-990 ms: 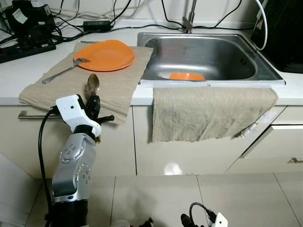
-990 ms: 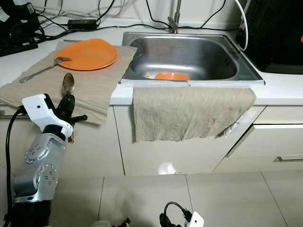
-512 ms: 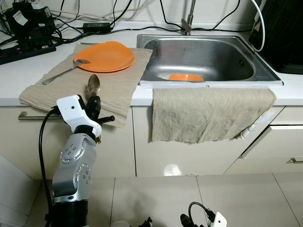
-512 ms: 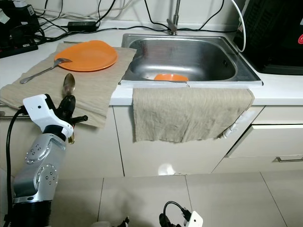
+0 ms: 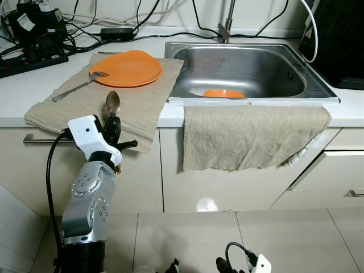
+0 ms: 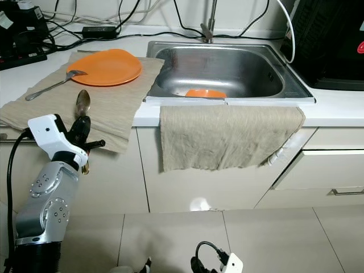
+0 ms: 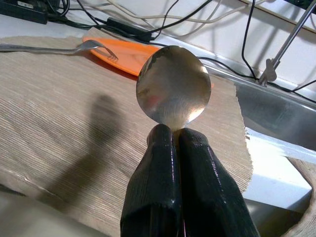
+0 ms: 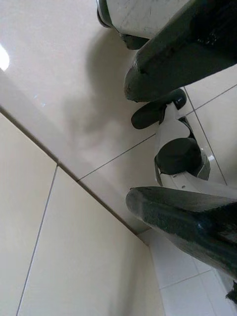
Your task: Kitchen organization
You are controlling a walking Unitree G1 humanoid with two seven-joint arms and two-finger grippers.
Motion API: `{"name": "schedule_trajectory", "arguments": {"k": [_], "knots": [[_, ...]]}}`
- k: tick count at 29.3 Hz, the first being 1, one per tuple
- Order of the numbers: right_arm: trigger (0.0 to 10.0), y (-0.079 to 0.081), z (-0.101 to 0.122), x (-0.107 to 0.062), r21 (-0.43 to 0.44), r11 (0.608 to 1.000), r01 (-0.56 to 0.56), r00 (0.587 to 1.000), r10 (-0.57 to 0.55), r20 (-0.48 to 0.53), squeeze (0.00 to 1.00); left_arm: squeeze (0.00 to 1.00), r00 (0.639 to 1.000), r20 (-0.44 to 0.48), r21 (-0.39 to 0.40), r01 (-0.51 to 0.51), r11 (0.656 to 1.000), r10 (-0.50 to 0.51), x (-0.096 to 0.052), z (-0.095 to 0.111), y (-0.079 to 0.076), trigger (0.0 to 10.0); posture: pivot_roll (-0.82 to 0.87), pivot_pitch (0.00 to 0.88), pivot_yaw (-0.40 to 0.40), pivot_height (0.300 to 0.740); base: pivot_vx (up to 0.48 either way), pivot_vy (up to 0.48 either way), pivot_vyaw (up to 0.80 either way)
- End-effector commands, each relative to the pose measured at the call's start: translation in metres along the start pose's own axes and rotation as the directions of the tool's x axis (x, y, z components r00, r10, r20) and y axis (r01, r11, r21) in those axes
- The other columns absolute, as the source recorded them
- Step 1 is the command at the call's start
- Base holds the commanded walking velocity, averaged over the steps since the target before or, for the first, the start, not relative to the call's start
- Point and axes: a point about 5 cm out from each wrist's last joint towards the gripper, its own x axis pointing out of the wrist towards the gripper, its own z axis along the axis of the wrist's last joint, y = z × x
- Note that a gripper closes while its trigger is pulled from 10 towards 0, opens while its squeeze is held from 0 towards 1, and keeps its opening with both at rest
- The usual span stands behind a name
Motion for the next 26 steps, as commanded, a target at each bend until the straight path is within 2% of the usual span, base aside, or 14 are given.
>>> {"name": "schedule_trajectory", "arguments": {"k": [1,10,16,19,21,22,23,24,26], "knots": [[10.0,0.210,0.197,0.003,-0.806,0.574,0.145,0.731,0.486,0.478,0.00,0.00,1.000,-0.002,0.013,0.002,1.000,-0.001,0.001,0.001,-0.002,0.0,0.12,0.000,-0.014,0.740,0.000,0.000,0.00],[10.0,0.210,0.196,0.005,-0.807,0.574,0.141,0.735,0.485,0.474,0.00,0.00,1.000,-0.007,0.024,-0.007,1.000,0.007,-0.001,0.001,0.004,0.0,0.13,0.000,-0.014,0.740,0.000,0.000,0.00],[10.0,0.210,0.194,0.007,-0.807,0.577,0.129,0.745,0.481,0.462,0.00,0.00,1.000,-0.010,0.025,-0.007,1.000,0.007,0.000,0.000,0.003,0.0,0.13,0.000,-0.013,0.740,0.000,0.000,0.00],[10.0,0.204,0.189,0.014,-0.812,0.572,0.115,0.786,0.447,0.426,0.00,0.00,1.000,-0.014,0.023,-0.012,1.000,0.013,0.001,0.000,0.004,0.0,0.12,0.000,-0.011,0.740,0.000,0.000,0.00],[10.0,0.184,0.174,0.031,-0.841,0.533,0.095,0.881,0.348,0.320,0.00,0.00,1.000,-0.016,0.016,-0.016,1.000,0.016,0.002,0.000,0.004,0.0,0.12,0.000,-0.010,0.740,0.000,0.000,0.00],[10.0,0.169,0.165,0.039,-0.856,0.510,0.088,0.922,0.284,0.264,0.00,0.00,1.000,-0.016,0.013,-0.017,1.000,0.017,0.003,0.000,0.004,0.0,0.12,0.000,-0.011,0.740,0.000,0.000,0.00],[10.0,0.144,0.155,0.045,-0.869,0.481,0.112,0.961,0.169,0.217,0.00,0.00,1.000,-0.016,0.009,-0.014,1.000,0.014,0.004,0.000,0.003,0.0,0.12,0.000,-0.011,0.740,0.000,0.000,0.00],[10.0,0.127,0.149,0.048,-0.878,0.461,0.131,0.976,0.093,0.194,0.00,0.00,1.000,-0.016,0.008,-0.012,1.000,0.012,0.004,0.000,0.002,0.0,0.12,0.000,-0.011,0.740,0.000,0.000,0.00],[10.0,0.097,0.140,0.047,-0.875,0.453,0.170,0.983,-0.017,0.182,0.00,0.00,1.000,-0.019,0.005,-0.008,1.000,0.008,0.006,-0.002,0.000,0.0,0.12,0.000,-0.010,0.740,0.000,0.000,0.00]]}}
